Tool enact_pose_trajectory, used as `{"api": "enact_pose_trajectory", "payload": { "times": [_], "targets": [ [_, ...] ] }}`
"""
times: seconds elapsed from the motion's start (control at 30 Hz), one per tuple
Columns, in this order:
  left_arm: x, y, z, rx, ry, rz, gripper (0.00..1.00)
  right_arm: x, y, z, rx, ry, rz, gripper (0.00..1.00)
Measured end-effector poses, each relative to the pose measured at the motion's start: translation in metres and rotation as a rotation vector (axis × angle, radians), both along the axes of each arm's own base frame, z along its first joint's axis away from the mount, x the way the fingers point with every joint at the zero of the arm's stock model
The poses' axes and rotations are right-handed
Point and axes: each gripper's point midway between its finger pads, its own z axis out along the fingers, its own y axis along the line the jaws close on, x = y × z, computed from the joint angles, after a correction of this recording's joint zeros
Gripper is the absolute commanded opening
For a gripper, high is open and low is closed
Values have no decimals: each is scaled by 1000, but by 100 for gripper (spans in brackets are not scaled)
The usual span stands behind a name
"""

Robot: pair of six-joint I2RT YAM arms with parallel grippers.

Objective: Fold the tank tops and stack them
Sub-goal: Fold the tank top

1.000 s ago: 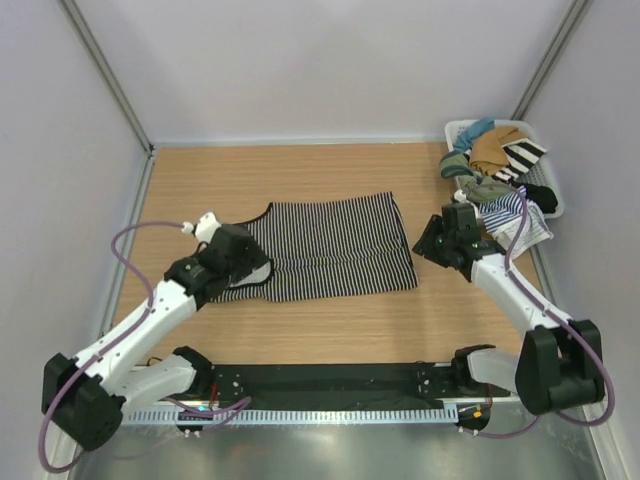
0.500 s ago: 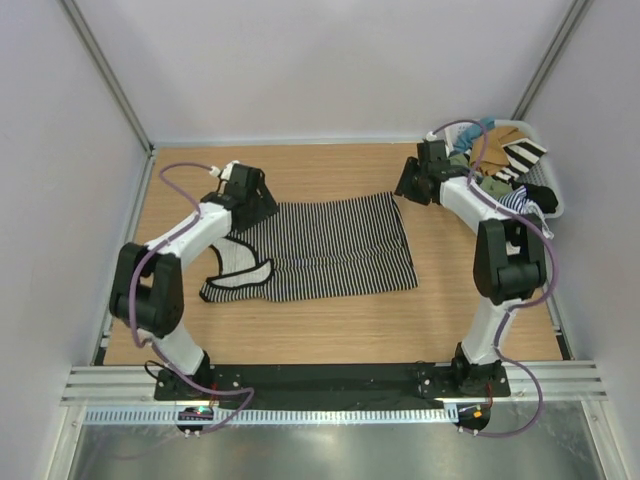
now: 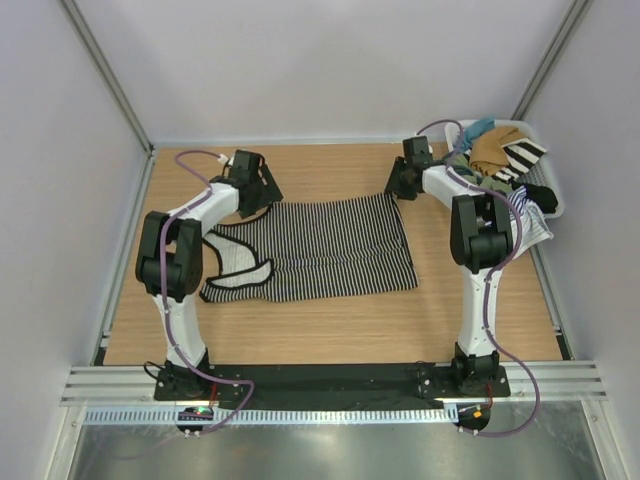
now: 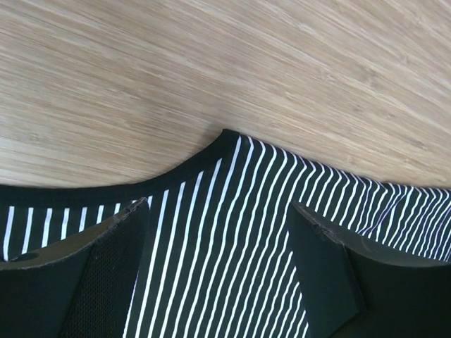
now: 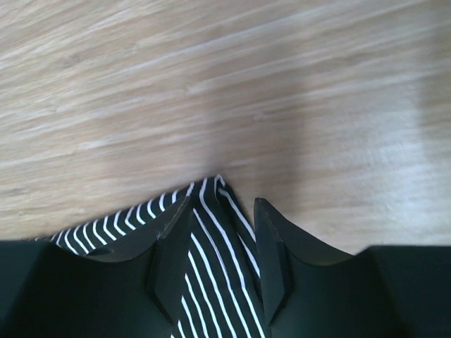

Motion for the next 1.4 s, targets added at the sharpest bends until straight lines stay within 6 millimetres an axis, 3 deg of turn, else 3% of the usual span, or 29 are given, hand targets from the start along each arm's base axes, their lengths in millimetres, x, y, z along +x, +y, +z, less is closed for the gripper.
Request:
{"api": "enact_pose_trajectory", "payload": {
  "times": [0.07, 0.17, 0.37, 0.53, 0.63, 0.67, 0.73, 0.83, 0.93, 1.0, 1.03, 1.33, 1.37, 1.4],
  "targets": [
    [0, -1, -2, -8, 5, -10, 81, 6, 3, -2, 6, 1, 5, 40],
    [2, -6, -1, -20, 3, -28, 81, 12, 6, 0, 11, -11, 14, 19],
    [10, -13, -3, -38, 2, -51, 78, 11, 9, 0, 12, -3, 17, 3],
    [19, -17, -13, -41, 15, -57, 74, 13, 10, 3, 12, -9, 18, 1],
    [26, -18, -21, -35, 33, -57, 64, 13, 10, 4, 12, -9, 18, 1],
    [28, -19, -24, -34, 36, -57, 51, 13, 10, 4, 12, -8, 18, 1],
    [34, -20, -28, -28, 49, -59, 40, 13, 11, 4, 12, -8, 20, 1],
    [40, -22, -32, -22, 57, -66, 33, 12, 14, 3, 12, -8, 25, 1],
    [38, -21, -34, -16, 71, -69, 20, 11, 17, 3, 12, -7, 31, 1],
    [37, -20, -34, -13, 75, -71, 2, 11, 18, 3, 12, -6, 33, 1],
    [37, -20, -35, -9, 78, -75, 0, 11, 19, 4, 11, -5, 34, 1],
    [35, -17, -33, 17, 77, -95, 2, 13, 12, 13, -19, -17, 8, 1],
    [35, -16, -31, 22, 74, -94, 28, 13, 12, 15, -20, -21, 6, 1],
    [35, -14, -29, 33, 69, -94, 43, 12, 11, 18, -21, -25, 5, 1]
  ]
}}
